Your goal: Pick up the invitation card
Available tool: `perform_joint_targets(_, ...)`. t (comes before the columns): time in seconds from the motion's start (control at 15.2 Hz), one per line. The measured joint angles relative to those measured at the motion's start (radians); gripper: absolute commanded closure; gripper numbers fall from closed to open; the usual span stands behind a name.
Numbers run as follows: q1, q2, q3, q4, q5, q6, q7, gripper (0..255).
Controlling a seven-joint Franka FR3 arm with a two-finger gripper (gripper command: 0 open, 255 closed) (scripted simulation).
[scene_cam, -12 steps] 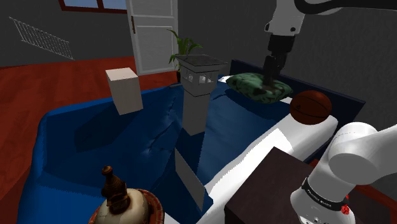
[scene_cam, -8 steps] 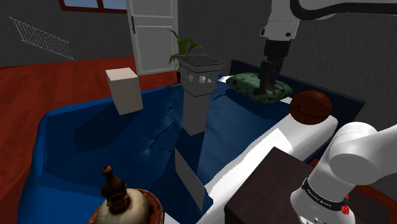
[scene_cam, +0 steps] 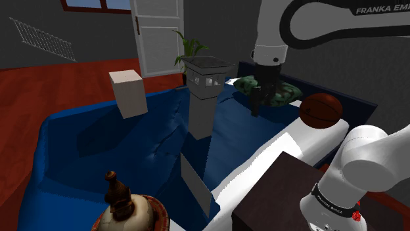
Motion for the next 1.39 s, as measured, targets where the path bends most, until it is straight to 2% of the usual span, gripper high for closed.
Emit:
perform_joint_targets(0.79,0.075,0.234,0.246,-0.003,0.133,0.191,0.258,0)
perform_joint_targets(1.19,0.098,0.415,0.369,0.05,0.146,0.299,0.402,0)
perform_joint_targets(1.39,0.104,0.536,0.423,0.1,0.118,0.354,0.481,0)
